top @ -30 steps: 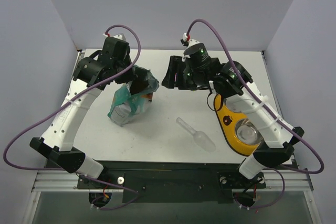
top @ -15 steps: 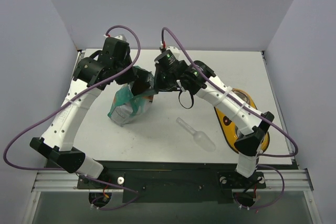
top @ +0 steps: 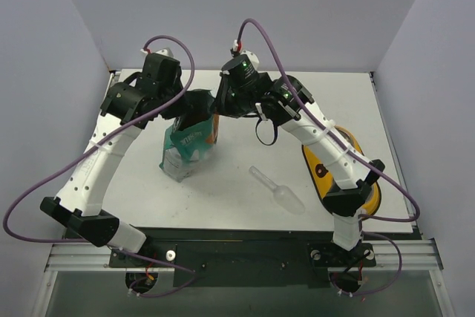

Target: Serve the pet food

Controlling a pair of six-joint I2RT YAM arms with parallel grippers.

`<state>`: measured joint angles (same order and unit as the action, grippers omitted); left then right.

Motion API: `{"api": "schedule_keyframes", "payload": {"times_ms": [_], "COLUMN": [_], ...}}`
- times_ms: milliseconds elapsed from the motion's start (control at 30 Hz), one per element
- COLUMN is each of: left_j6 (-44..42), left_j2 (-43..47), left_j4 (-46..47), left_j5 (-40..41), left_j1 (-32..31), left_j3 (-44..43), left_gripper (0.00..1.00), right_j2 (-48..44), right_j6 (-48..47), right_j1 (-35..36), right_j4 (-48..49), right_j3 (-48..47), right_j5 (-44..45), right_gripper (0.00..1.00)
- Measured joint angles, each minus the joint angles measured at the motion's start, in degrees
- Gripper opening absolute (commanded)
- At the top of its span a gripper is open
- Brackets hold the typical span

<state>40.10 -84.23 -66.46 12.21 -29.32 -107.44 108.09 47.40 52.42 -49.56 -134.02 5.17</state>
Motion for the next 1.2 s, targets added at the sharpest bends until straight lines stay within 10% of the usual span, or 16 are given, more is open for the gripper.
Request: {"api": "schedule_keyframes", "payload": {"times_ms": [433, 767, 1033, 1200], "left_j6": [-4.3, -8.2, -8.0, -7.7], "left_j2": [-15.3, -15.0, -8.9, -5.0], "left_j4": [-22.4, -20.9, -15.1, -13.2], "left_j5": [12.2, 10.6, 9.7, 9.8], "left_j1": [7.1, 7.7, 6.9, 5.6], "left_j3": [-28.6, -26.5, -18.4, -17.6], "left_gripper": [0.0, 0.0, 0.42, 0.43], "right_j2": [4.7, 4.9, 3.7, 3.5], "right_j6": [1.6, 1.4, 0.1, -0.2], "right_j1": [-1.9, -2.1, -2.1, -2.1], "right_j4": [9.9, 13.6, 14.8, 15.1], "right_j3": [-4.2, -0.2, 1.4, 1.8], "right_j5": [-4.6, -6.0, -5.9, -5.6], "right_gripper": [0.0, 0.0, 0.0, 0.0]}}
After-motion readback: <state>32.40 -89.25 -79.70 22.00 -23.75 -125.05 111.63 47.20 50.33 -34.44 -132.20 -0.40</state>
